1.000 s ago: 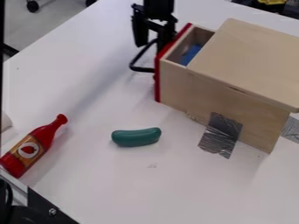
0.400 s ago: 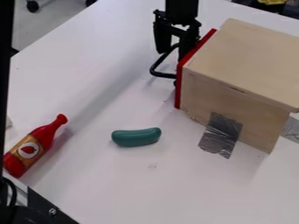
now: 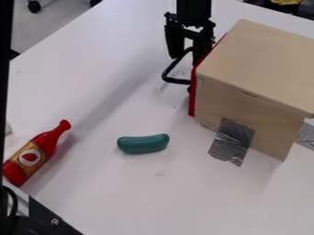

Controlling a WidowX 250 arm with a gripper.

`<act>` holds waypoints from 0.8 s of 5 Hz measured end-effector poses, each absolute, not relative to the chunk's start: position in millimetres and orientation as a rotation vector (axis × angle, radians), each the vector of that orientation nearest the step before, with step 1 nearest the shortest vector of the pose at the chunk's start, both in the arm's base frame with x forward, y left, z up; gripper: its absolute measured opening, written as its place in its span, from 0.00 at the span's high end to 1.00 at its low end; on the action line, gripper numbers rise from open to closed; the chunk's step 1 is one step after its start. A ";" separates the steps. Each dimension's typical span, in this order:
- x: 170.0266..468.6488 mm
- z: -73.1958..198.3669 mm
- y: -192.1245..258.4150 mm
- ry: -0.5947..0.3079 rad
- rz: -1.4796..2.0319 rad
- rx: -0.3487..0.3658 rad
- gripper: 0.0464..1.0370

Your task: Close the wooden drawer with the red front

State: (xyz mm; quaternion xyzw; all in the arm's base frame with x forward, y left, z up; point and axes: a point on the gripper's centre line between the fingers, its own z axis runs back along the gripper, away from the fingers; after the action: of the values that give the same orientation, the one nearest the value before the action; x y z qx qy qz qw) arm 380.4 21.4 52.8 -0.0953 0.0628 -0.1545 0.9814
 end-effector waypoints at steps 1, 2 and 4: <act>376.5 52.2 16.3 0.133 -0.315 -0.209 0.04; 373.8 52.1 15.1 0.134 -0.311 -0.218 0.04; 370.1 56.4 19.1 0.158 -0.319 -0.131 0.04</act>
State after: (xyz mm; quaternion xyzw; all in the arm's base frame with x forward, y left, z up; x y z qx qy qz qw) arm 370.1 19.1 56.4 -0.0652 0.0784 -0.1586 0.9821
